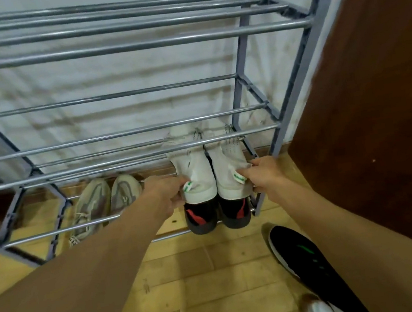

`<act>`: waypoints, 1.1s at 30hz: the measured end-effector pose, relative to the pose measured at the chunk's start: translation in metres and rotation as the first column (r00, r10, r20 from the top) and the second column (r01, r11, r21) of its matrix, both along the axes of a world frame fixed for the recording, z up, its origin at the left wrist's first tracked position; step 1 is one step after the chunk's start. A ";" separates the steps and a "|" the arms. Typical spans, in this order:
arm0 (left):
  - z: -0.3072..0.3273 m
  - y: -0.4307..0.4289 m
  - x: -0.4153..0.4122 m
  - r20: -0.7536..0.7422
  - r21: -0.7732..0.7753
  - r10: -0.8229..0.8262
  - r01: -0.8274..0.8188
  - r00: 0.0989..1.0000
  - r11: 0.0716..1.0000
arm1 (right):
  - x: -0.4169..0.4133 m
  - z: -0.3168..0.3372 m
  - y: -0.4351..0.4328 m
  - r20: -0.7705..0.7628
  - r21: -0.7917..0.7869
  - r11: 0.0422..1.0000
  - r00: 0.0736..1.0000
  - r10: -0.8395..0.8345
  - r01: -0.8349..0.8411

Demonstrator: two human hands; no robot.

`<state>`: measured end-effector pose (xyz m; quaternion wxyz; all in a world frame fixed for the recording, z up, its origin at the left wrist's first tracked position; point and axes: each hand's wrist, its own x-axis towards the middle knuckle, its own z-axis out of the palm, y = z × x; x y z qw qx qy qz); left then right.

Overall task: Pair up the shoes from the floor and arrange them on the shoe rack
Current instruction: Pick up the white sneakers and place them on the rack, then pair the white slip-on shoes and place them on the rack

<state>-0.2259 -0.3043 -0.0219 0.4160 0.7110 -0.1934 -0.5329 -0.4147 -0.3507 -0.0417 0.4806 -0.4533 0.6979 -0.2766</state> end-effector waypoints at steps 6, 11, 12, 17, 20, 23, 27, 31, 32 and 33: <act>0.006 0.012 -0.010 -0.055 -0.071 0.015 -0.019 0.998 0.997 | -0.005 0.006 0.015 -0.011 -0.042 0.999 1.000 0.029 -0.030; 0.038 0.053 -0.027 -0.035 -0.148 0.048 -0.053 0.998 0.988 | -0.028 0.027 0.057 -0.032 -0.038 0.998 0.998 0.055 -0.056; 0.042 0.067 -0.032 0.008 -0.148 0.038 -0.036 0.999 0.988 | -0.037 0.032 0.071 -0.056 -0.022 0.996 0.995 0.087 -0.089; 0.054 0.155 -0.084 0.271 -0.062 -0.229 0.255 0.935 0.965 | -0.096 0.043 0.150 -0.183 0.169 0.964 0.954 0.236 -0.206; 0.056 0.206 -0.122 0.321 0.042 -0.542 0.561 0.776 0.827 | -0.135 0.042 0.207 -0.210 0.269 0.931 0.928 0.308 -0.248; 0.055 0.237 -0.141 0.438 0.198 -0.774 0.791 0.457 0.579 | -0.162 0.038 0.259 -0.206 0.311 0.917 0.925 0.320 -0.249; 0.044 0.268 -0.155 0.488 0.403 -0.873 0.881 0.023 0.248 | -0.183 0.018 0.316 -0.171 0.306 0.918 0.933 0.315 -0.254; 0.027 0.298 -0.159 0.461 0.427 -0.885 0.889 -0.057 0.165 | -0.194 -0.015 0.356 -0.214 0.342 0.911 0.924 0.316 -0.232; 0.020 0.305 -0.158 0.448 0.454 -0.889 0.881 -0.096 0.134 | -0.196 -0.024 0.364 -0.235 0.347 0.915 0.925 0.299 -0.207; 0.012 0.311 -0.157 0.425 0.501 -0.890 0.862 -0.162 0.082 | -0.199 -0.035 0.371 -0.263 0.357 0.915 0.920 0.291 -0.187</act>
